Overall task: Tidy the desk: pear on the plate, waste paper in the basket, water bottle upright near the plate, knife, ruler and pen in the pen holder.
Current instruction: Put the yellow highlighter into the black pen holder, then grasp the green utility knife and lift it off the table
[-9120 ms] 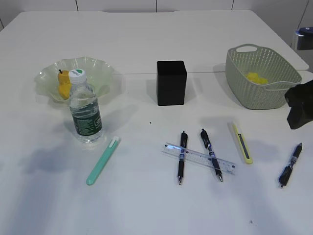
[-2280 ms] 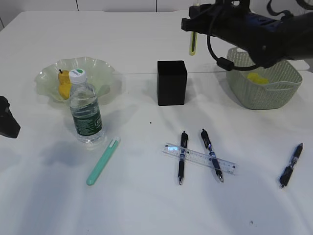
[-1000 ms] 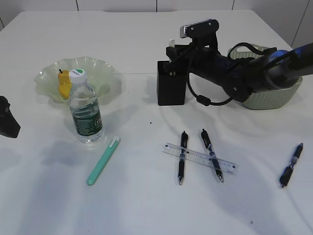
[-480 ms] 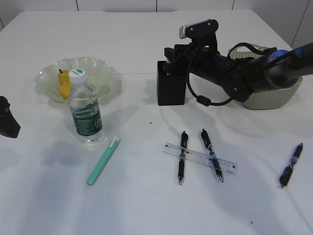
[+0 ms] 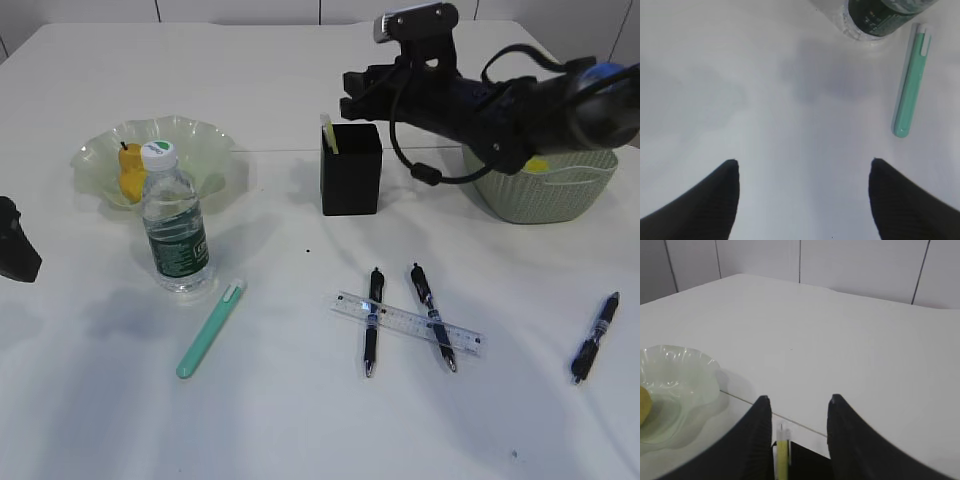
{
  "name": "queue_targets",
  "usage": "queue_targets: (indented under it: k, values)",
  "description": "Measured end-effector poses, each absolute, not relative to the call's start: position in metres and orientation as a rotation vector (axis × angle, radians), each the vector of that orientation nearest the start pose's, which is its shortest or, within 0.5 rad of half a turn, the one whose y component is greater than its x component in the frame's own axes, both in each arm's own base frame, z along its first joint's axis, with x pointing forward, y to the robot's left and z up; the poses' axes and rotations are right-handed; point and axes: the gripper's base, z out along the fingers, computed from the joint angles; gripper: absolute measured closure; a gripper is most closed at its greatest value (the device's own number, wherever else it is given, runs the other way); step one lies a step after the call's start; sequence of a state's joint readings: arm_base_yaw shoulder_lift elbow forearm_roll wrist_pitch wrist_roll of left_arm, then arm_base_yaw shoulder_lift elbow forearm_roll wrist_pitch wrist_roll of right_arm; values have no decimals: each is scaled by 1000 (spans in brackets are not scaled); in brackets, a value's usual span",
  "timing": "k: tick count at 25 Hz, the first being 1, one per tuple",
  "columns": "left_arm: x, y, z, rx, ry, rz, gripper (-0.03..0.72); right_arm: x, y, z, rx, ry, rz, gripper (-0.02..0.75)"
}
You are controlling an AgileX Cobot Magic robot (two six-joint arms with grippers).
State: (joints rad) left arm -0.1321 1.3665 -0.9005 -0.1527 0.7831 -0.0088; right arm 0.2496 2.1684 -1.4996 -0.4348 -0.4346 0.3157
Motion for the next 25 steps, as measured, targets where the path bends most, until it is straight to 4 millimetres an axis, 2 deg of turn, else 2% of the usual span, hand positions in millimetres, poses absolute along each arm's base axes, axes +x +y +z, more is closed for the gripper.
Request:
queue_targets:
  k: [5, 11, 13, 16, 22, 25]
  values:
    - [254, -44, 252, 51, 2736, -218, 115, 466, 123, 238, -351, 1889, 156, 455]
    - [254, -44, 252, 51, 2737, -218, 115, 434, 99, 281, -249, 2115, -10, 455]
    - [254, -44, 252, 51, 2737, -218, 115, 422, 92, 289, -236, 2207, -65, 455]
    - [254, -44, 252, 51, 2737, -218, 115, 403, 89, 295, -312, 2342, -90, 455]
    - [254, -44, 252, 52, 2742, -218, 115, 371, 94, 294, -443, 2607, 47, 455]
    - [254, -44, 252, 52, 2744, -218, 115, 356, 93, 301, -464, 2662, 77, 455]
